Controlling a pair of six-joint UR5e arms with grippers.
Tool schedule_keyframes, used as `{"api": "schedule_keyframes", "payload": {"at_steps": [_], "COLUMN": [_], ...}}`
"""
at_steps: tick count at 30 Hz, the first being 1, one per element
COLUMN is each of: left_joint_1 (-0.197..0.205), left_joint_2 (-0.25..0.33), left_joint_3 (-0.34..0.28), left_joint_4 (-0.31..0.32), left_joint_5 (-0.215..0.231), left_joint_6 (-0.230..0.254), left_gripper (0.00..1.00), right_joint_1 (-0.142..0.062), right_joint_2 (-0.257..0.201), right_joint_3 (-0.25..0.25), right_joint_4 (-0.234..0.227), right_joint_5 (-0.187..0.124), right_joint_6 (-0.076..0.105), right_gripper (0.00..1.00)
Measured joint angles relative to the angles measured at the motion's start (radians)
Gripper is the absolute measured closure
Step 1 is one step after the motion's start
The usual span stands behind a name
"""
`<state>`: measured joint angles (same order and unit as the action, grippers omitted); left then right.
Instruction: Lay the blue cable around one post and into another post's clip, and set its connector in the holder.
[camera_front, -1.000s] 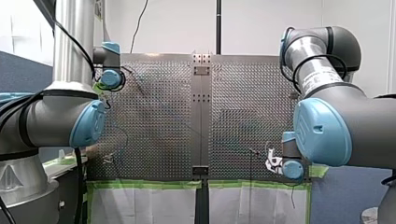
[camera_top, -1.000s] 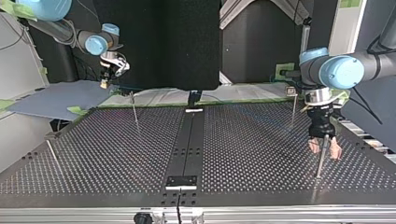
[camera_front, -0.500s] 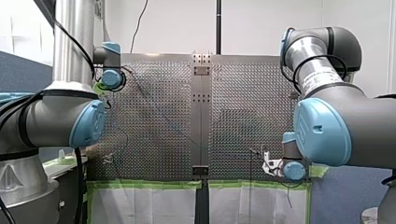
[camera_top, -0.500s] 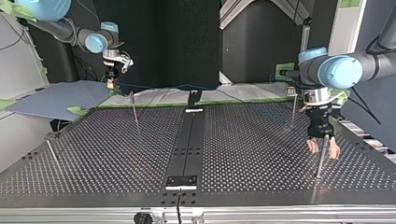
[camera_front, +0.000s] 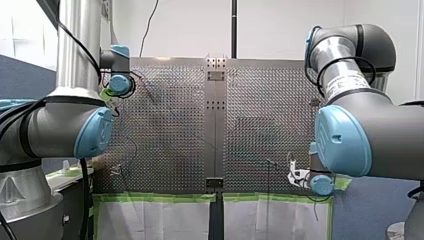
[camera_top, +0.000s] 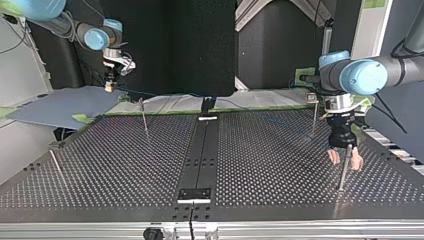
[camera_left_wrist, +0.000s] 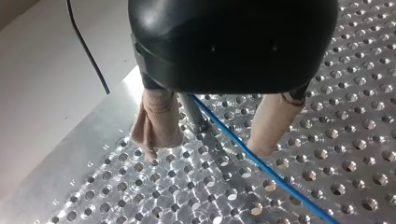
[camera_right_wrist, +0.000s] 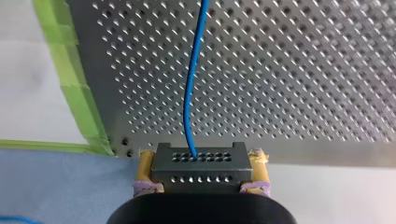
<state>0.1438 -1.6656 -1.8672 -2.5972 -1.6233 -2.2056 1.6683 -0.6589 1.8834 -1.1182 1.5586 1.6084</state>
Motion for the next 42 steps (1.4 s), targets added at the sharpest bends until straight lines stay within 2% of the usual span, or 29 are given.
{"api": "schedule_keyframes", "payload": {"at_steps": [3, 5, 8, 12, 15, 18, 27, 31, 38, 42], "left_joint_1": [-0.001, -0.001, -0.002, -0.004, -0.005, -0.006, -0.016, -0.02, -0.03, -0.036], "left_joint_2": [0.0, 0.0, 0.0, 0.0, 0.0, 0.0, 0.0, 0.0, 0.0, 0.001], "left_joint_3": [0.0, 0.0, 0.0, 0.0, 0.0, 0.0, 0.0, -0.001, -0.001, -0.001], "left_joint_4": [0.0, 0.0, 0.0, -0.002, -0.003, -0.003, -0.008, -0.015, -0.018, -0.018], "left_joint_5": [0.0, 0.0, 0.0, 0.0, 0.001, 0.002, -0.008, -0.033, -0.051, -0.054], "left_joint_6": [0.0, 0.0, 0.0, -0.002, -0.005, -0.007, -0.027, -0.06, -0.113, -0.117], "left_gripper": [0.0, 0.0, 0.0, 0.0, 0.0, 0.0, 0.0, 0.0, 0.0, 0.0], "right_joint_1": [-0.01, -0.013, -0.015, -0.015, -0.014, -0.015, -0.017, -0.016, -0.013, -0.02], "right_joint_2": [-0.005, -0.006, -0.006, -0.006, -0.006, -0.005, -0.004, -0.004, -0.003, -0.003], "right_joint_3": [0.008, 0.009, 0.003, -0.013, -0.02, -0.024, -0.049, -0.051, -0.052, -0.053], "right_joint_4": [-0.028, -0.041, -0.045, -0.022, 0.0, 0.016, 0.074, 0.083, 0.085, 0.081], "right_joint_5": [-0.015, -0.031, -0.063, -0.107, -0.135, -0.164, -0.249, -0.257, -0.257, -0.248], "right_joint_6": [0.024, 0.027, 0.011, -0.015, -0.026, -0.033, -0.038, -0.037, -0.028, 0.0], "right_gripper": [0.98, 0.98, 0.98, 0.98, 0.98, 0.98, 0.98, 0.98, 0.98, 0.98]}}
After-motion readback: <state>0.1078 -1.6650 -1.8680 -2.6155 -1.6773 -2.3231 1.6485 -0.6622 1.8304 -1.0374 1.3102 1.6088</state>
